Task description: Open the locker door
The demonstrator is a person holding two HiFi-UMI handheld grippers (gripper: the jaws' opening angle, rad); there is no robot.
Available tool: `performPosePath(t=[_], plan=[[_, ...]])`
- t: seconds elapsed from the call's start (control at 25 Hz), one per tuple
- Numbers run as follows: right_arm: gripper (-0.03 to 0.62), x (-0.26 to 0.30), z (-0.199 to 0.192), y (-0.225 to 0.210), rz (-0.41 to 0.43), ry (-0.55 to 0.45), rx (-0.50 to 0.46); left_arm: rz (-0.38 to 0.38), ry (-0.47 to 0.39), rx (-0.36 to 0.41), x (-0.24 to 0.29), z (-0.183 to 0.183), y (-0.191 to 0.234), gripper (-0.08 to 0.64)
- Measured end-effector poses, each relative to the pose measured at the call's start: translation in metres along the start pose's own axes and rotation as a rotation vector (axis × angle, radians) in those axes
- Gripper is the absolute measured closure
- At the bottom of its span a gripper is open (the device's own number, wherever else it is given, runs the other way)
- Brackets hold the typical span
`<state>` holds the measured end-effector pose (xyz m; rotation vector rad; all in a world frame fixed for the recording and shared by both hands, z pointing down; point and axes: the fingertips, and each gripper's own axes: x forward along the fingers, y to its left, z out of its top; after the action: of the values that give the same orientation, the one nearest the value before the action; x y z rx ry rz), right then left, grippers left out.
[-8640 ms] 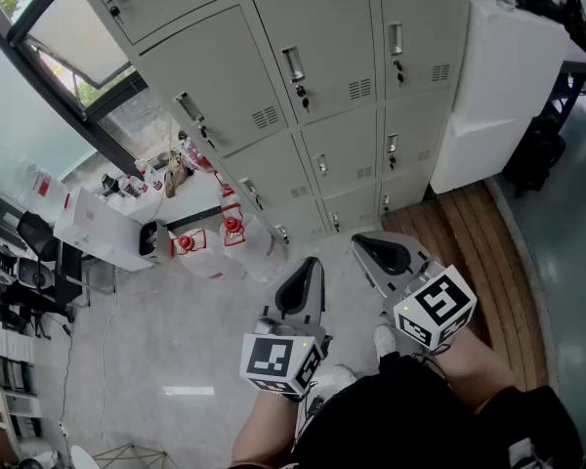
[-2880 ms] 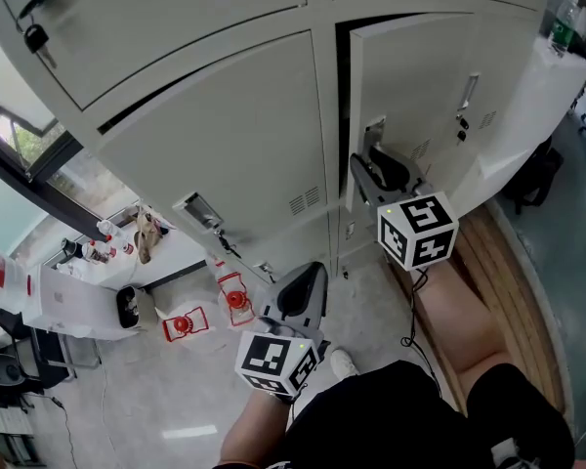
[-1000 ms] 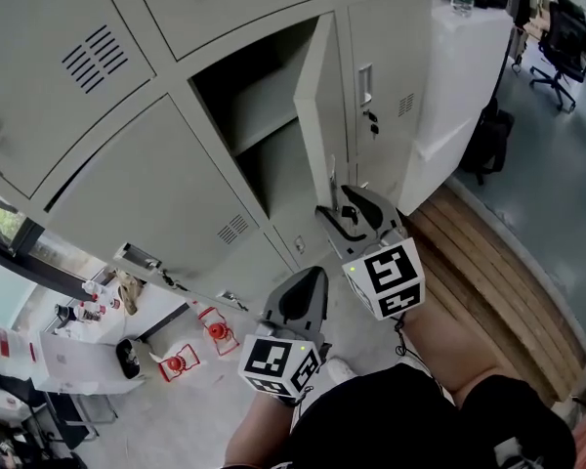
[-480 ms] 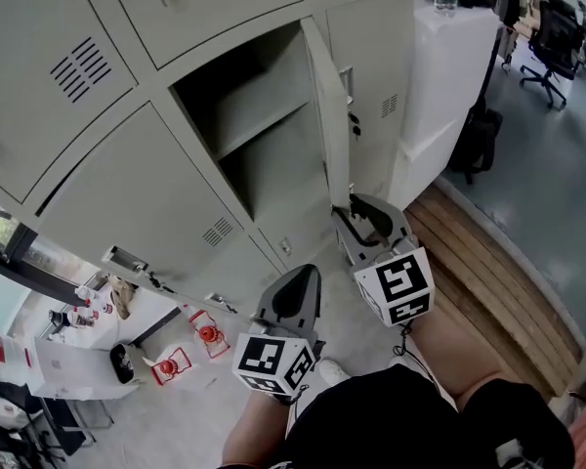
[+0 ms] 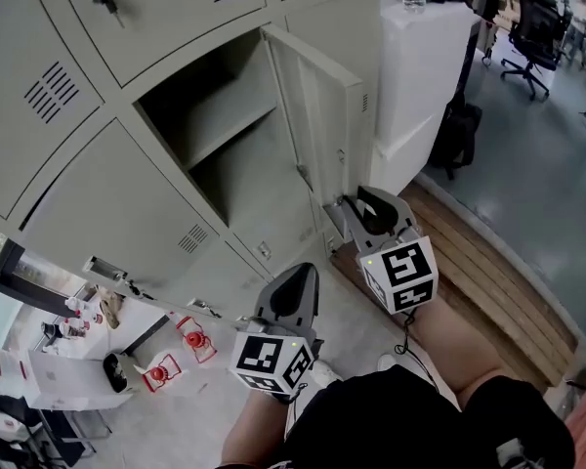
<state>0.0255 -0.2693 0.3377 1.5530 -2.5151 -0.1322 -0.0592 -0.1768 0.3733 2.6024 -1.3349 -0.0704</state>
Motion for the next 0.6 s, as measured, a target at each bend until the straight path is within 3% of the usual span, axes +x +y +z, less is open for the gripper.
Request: performPosePath(t=[0.6], plan=[[0.453,0.001,-0.015,-0.087,-0.061,0.010,0.044,0.045,0.017,-0.003,0.018,-0.010,-0.024,0.541]])
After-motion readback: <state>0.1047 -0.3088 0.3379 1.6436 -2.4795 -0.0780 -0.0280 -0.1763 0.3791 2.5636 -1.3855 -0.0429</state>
